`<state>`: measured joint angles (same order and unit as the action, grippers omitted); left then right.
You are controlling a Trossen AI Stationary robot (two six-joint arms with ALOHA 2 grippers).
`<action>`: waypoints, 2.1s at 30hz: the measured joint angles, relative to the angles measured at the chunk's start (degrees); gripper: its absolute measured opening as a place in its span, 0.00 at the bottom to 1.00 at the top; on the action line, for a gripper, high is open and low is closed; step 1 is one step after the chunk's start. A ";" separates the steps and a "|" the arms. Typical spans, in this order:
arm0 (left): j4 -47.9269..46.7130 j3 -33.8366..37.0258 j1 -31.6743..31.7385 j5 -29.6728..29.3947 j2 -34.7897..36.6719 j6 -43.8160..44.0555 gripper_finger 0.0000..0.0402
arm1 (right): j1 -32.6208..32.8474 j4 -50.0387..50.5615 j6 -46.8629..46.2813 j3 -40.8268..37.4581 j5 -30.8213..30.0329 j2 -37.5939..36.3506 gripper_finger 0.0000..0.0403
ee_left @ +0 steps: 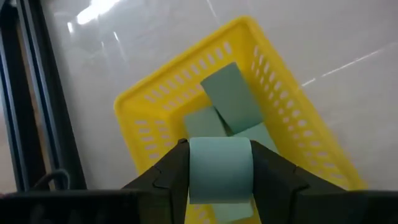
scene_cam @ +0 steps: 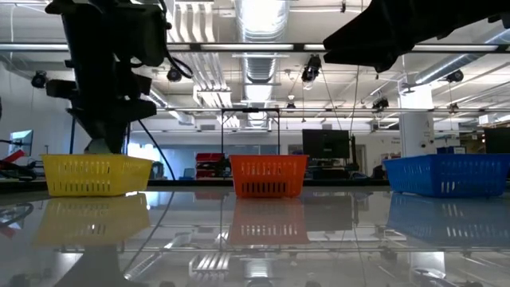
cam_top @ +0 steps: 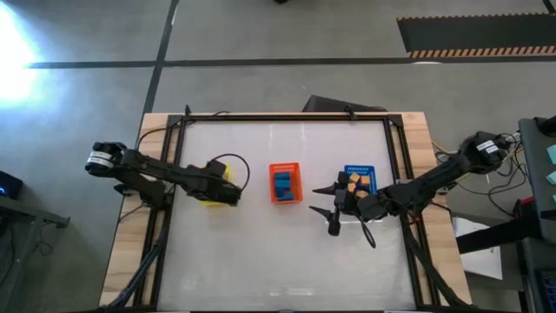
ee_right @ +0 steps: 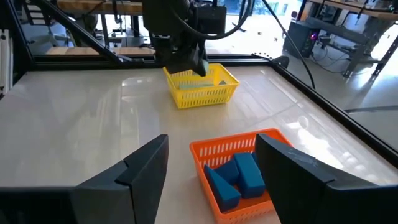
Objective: Sort & place blocks by color
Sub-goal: Put the light blue block into the yellow bin, then return to Home Position
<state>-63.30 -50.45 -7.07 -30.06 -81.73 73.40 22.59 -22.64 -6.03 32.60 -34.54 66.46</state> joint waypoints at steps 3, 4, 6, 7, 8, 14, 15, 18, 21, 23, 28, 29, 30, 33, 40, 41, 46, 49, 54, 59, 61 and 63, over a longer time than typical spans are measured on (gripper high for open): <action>-0.13 0.34 0.00 1.07 0.00 0.78 0.37 | 0.00 -0.01 0.01 0.00 0.00 0.09 0.57; -0.12 0.34 0.00 1.09 0.00 0.77 0.42 | 0.00 -0.01 0.01 0.00 0.00 0.09 0.57; -0.12 0.34 0.00 1.09 0.00 0.77 0.52 | 0.00 -0.04 0.01 0.00 0.00 0.09 0.57; -0.13 0.34 0.00 1.09 0.00 0.77 0.55 | 0.00 -0.03 0.01 0.00 0.00 0.09 0.57; -0.14 0.34 0.00 1.07 0.00 0.75 0.58 | 0.00 -0.01 0.01 0.00 0.00 0.09 0.57; -0.22 0.12 -0.08 0.81 0.00 -0.39 0.61 | 0.00 0.08 0.04 0.00 0.00 0.09 0.57; -0.18 -0.18 -0.29 0.54 0.00 -1.26 0.61 | 0.00 0.22 0.19 0.00 0.00 0.09 0.57; 0.68 -1.35 -1.55 -2.21 0.24 -5.75 0.61 | 0.00 1.75 1.85 0.00 0.59 0.09 0.57; 5.71 -1.78 -3.41 -5.19 1.52 -15.16 0.62 | -0.04 2.50 3.33 -0.04 4.47 0.09 0.57; 12.76 -1.33 -4.66 -5.29 3.07 -23.88 0.62 | -0.02 1.98 4.50 -0.04 7.67 0.09 0.57; 37.53 2.71 -6.77 -1.34 7.72 -51.03 0.62 | -0.13 0.90 8.60 -0.15 8.06 -0.46 0.56; 42.33 3.85 -6.92 0.85 8.84 -56.20 0.61 | -0.34 0.86 9.43 -0.15 8.04 -0.76 0.56; 47.26 5.17 -6.93 3.43 9.78 -61.29 0.60 | -0.58 0.87 10.35 -0.15 8.02 -1.13 0.56; 57.65 9.38 -6.51 10.63 13.43 -71.87 0.54 | -2.00 0.81 12.78 -0.15 8.17 -2.58 0.53; 65.09 18.91 -3.10 13.54 24.42 -76.74 0.31 | -9.12 0.90 16.70 -1.31 17.09 -6.62 0.45; 65.32 20.25 -2.72 13.53 26.19 -76.63 0.27 | -10.58 0.86 17.37 -1.58 18.35 -7.24 0.44; 67.66 26.75 -1.90 13.73 34.27 -75.01 0.11 | -16.61 0.98 19.57 -4.76 22.79 -11.63 0.38; 69.65 30.64 -1.90 13.77 38.96 -74.24 0.03 | -19.17 1.00 20.22 -7.25 23.06 -15.25 0.35; 73.41 36.63 -1.89 13.78 45.54 -73.70 0.01 | -21.51 1.20 19.54 -12.37 25.71 -22.53 0.31; 77.96 42.46 -1.90 13.79 50.59 -73.73 0.01 | -21.51 1.35 18.53 -18.70 28.85 -30.93 0.28; 79.91 44.78 -1.90 13.79 52.41 -73.74 0.01 | -21.49 1.34 17.53 -21.26 30.01 -34.47 0.27; 81.35 46.65 -1.90 13.79 53.88 -73.74 0.01 | -21.49 1.41 16.52 -23.55 30.06 -38.07 0.26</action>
<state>18.05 -3.80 -8.97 -16.27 -27.85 -0.34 1.10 -21.23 10.49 9.05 -4.49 28.39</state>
